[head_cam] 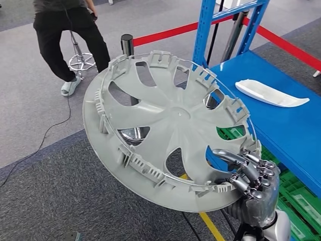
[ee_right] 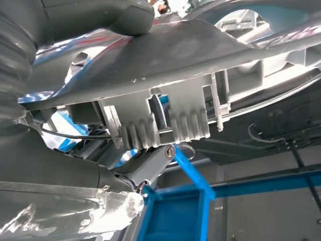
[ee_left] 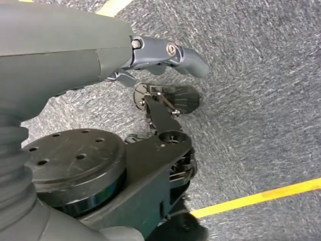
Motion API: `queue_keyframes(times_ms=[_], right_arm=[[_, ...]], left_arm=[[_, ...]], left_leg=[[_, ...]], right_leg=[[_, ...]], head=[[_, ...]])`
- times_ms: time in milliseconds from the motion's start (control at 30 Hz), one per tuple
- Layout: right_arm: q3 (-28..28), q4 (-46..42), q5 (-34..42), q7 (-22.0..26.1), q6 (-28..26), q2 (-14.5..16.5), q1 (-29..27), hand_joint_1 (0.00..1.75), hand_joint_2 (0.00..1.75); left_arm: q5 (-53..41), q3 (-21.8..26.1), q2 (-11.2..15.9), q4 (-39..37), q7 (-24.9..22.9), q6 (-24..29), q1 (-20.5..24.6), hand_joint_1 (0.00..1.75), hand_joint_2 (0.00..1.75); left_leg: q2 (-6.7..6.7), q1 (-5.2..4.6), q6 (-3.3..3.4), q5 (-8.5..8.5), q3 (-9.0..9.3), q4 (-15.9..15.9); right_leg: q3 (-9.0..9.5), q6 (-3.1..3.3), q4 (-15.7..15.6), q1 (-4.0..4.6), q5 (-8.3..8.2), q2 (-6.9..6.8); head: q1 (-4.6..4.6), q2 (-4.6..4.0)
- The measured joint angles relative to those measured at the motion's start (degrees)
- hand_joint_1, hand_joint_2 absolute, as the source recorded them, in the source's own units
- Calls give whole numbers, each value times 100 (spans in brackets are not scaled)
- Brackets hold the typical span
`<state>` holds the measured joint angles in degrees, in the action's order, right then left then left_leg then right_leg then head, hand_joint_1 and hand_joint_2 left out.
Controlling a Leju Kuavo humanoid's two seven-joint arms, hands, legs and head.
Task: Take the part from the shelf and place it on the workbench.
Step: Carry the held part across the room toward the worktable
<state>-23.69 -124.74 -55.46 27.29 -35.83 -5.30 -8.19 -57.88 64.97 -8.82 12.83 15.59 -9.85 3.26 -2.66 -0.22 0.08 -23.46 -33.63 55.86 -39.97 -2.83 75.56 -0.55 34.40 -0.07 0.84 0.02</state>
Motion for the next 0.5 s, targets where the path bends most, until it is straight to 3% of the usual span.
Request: queue_keyframes(times_ms=[67,133,200,267,333,400,467,500], right_arm=[[-1,0,-40,1,-16,-1,-23,175,175],[-1,-1,-61,1,-49,-3,-53,175,175],[-1,-2,-70,1,-79,-9,-92,175,175],[0,-2,-77,0,-91,-12,-117,175,175],[1,-2,-82,-1,-101,-12,-132,175,175],[3,-2,-83,-1,-114,-12,-150,175,175],[4,-2,-82,-1,-119,-12,-164,175,175],[4,-2,-82,-2,-119,-12,-168,175,175]], left_arm=[[-26,-4,-14,-1,143,-10,-11,0,175],[-37,-8,-10,-1,245,-18,-7,0,175],[-42,-10,1,0,277,-20,-11,0,175],[-43,-9,7,0,282,-20,-38,0,175],[-43,-9,6,0,282,-20,-47,0,175],[-47,-11,-4,-1,283,-25,-21,0,175],[-53,-12,-12,-1,284,-31,-4,0,175],[-54,-12,-14,-1,284,-32,-7,0,175]], left_leg=[[-173,14,-19,-5,22,9],[-337,17,-76,-20,13,47],[-455,22,-147,-10,-36,69],[-524,47,-206,14,-74,57],[-311,37,-256,-104,-167,233],[40,22,-294,-435,-480,863],[173,30,-307,-716,-863,1604],[189,31,-301,-715,-940,1748]], right_leg=[[218,-3,-562,-23,-406,73],[563,-13,-1309,-81,-716,361],[686,22,-1569,-100,-756,531],[685,105,-1576,-77,-774,413],[706,185,-1596,-72,-783,268],[722,238,-1608,-54,-771,100],[724,261,-1608,-25,-755,-81],[728,267,-1607,-13,-747,-168]], head=[[1,0],[0,0],[-4,0],[-6,0],[-45,0],[-95,0],[-105,0],[-106,0]])
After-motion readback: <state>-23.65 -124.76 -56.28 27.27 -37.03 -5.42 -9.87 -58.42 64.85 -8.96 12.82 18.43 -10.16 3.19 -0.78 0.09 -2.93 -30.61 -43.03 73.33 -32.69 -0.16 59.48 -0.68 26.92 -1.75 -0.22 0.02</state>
